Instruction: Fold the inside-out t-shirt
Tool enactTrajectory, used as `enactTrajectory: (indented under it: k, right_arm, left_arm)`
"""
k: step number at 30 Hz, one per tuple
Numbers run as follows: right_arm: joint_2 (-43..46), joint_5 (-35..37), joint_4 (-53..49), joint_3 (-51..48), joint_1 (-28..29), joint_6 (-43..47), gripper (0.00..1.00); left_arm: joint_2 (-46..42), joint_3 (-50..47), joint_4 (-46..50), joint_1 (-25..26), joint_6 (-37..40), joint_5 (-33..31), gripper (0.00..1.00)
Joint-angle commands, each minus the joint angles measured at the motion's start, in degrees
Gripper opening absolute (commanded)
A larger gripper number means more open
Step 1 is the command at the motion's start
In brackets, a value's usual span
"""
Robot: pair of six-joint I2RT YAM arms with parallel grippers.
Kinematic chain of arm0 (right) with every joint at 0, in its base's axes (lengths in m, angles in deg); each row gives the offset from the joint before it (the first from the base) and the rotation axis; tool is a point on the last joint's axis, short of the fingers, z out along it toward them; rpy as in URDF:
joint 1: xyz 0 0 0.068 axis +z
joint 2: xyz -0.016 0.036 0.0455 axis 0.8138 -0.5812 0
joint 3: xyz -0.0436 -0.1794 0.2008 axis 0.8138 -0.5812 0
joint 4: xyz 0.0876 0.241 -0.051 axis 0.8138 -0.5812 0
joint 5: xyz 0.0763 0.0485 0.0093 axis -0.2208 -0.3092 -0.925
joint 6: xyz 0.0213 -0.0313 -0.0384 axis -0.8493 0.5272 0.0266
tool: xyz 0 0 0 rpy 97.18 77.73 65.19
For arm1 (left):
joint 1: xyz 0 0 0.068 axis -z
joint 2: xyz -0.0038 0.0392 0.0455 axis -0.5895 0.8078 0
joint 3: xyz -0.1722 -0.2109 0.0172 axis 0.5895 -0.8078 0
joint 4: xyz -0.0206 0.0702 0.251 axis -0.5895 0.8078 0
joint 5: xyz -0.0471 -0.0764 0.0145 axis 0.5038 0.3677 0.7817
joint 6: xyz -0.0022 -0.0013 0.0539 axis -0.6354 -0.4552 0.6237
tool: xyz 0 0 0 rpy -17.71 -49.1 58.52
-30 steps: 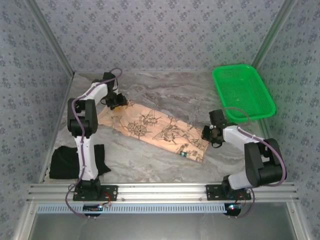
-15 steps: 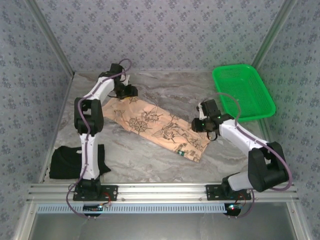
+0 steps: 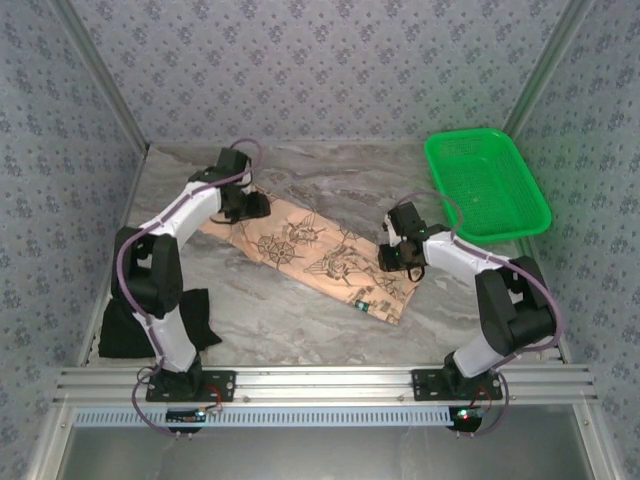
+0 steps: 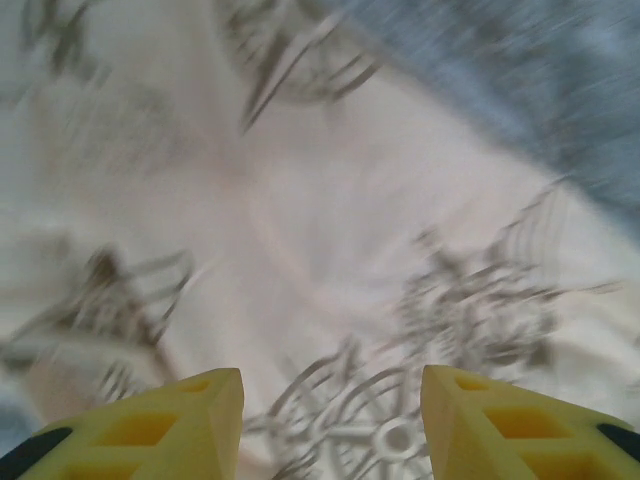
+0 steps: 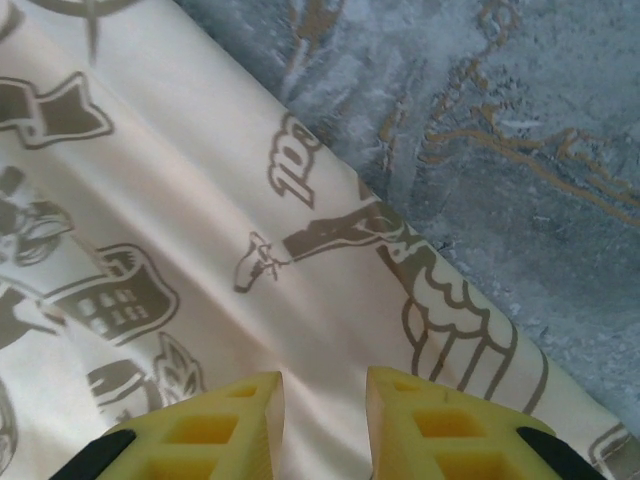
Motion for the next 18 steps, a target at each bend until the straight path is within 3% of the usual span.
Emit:
enactTrajectory:
  k: [1,6,13,18]
  right_arm:
    - [-0.35,-0.86,-1.61,-1.61,0.99,-3.07,0.3]
    - [-0.7,0.79,-6.47,-2.24,7.16,-5.47,0.29]
    - [-0.47,-2.33,-5.92,-5.67,18.15,-12.67,0.28]
    - [0.94,-4.21,-4.04,-3.84,25.82,-15.34,0.3]
  left_arm:
    - [1.46,-5.56,-2.01,-1.58,-5.34,-4.95,0.51]
    - [5.92,-6.29,-5.73,-1.8,-4.31,-4.53,0.5]
    - [16.43,5.84,-4.46,-0.68,3.03,-4.69,0.49]
    - [26.1,20.42,-1.56,0.17,10.45,0.19,0.49]
